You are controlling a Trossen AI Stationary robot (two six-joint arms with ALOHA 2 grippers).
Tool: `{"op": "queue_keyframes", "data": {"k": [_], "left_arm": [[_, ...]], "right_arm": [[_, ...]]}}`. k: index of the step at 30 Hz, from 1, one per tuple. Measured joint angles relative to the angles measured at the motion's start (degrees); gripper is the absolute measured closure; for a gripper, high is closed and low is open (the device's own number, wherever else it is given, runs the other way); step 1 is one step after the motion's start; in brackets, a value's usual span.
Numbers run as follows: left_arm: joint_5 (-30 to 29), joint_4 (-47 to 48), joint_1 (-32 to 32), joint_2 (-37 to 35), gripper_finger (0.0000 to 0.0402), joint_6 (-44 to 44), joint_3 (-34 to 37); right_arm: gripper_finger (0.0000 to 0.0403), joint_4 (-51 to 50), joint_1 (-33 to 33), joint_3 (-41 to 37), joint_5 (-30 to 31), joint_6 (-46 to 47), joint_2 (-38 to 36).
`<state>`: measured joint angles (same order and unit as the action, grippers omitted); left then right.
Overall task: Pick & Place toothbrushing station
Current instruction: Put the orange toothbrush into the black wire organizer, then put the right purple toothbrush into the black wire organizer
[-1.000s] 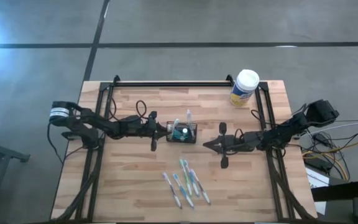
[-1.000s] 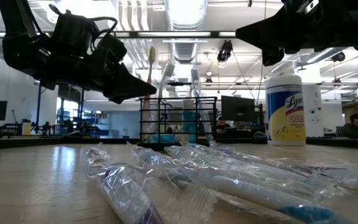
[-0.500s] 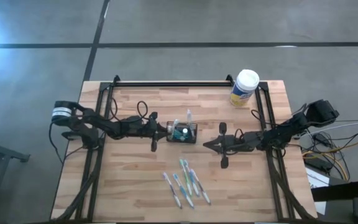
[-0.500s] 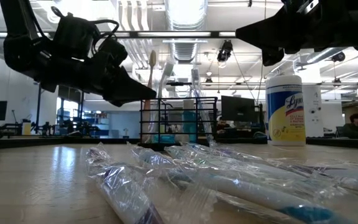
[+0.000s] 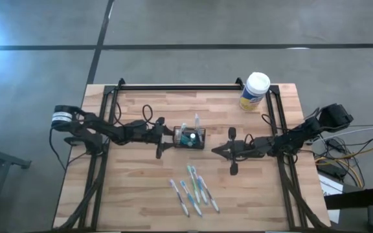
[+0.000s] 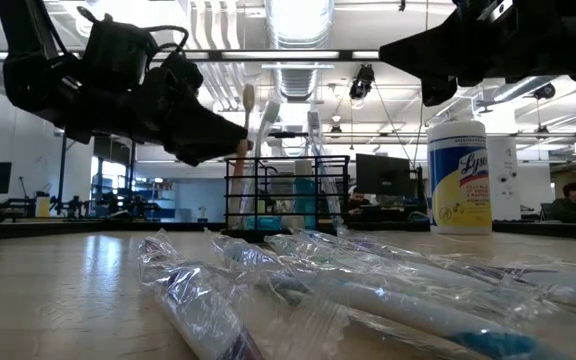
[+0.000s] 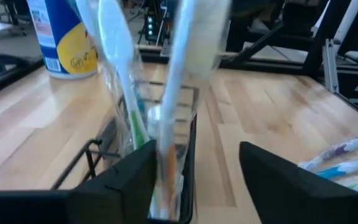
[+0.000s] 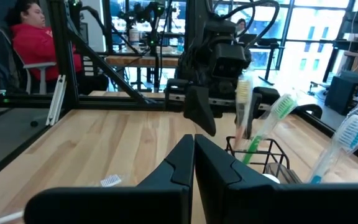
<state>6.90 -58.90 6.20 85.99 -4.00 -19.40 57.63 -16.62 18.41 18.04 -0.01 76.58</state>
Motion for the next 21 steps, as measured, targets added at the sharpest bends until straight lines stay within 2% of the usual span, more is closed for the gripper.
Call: {"op": "queue_keyframes", "data": {"k": [6,10,17,21], "left_arm": [[-1.98,1.44,0.0,-4.54,0.0138,2.57,-0.02],[-2.9,7.34,0.09,-11.11,0.0137,5.16,0.0],[-3.36,29.54,0.09,-27.96,0.014,10.14,0.0],[-2.91,44.0,0.07,-38.73,0.0165,13.62,0.0]], "right_arm": [[0.0394,0.07,0.0,0.0,0.0,0.01,0.0],[0.0394,0.1,0.0,0.0,0.0,0.02,0.0],[0.0394,0.08,0.0,0.0,0.0,0.02,0.0],[0.0394,0.08,0.0,0.0,0.0,0.01,0.0]]}}
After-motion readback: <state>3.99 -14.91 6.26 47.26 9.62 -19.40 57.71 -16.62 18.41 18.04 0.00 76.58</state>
